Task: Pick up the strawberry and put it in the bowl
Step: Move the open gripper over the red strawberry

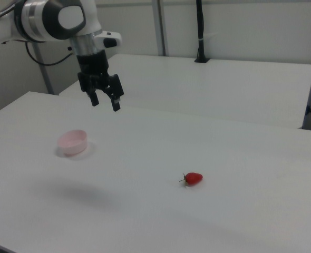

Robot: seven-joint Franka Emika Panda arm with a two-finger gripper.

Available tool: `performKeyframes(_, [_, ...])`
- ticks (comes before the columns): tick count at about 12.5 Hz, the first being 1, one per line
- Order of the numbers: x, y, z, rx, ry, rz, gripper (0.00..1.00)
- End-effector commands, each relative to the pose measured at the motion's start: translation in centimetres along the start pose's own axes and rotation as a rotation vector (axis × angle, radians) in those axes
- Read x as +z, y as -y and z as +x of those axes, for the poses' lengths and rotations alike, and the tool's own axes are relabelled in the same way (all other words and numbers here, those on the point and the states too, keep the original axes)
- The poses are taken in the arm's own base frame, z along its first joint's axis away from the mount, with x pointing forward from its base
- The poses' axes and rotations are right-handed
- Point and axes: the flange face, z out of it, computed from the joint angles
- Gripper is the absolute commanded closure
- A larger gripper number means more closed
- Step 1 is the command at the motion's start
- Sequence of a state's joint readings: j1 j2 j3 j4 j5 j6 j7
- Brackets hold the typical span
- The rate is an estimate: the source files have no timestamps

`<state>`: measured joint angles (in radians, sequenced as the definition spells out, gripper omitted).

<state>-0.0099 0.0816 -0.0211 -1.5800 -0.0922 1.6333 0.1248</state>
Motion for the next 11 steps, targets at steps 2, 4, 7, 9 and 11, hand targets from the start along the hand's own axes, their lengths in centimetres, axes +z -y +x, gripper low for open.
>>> performKeyframes(2, [1.7,-4.1,0.9,0.079,-0.005,0.041,0.0])
performKeyframes(4, [3.3,-6.6,2.0,0.16,-0.004,0.057,0.0])
performKeyframes(7, [6.3,-9.8,3.7,0.315,-0.01,0.058,0.0])
performKeyframes(9, [9.0,-12.2,5.3,0.429,-0.033,0.059,0.0])
performKeyframes(11, [13.6,-13.5,7.3,0.531,-0.038,0.042,0.02])
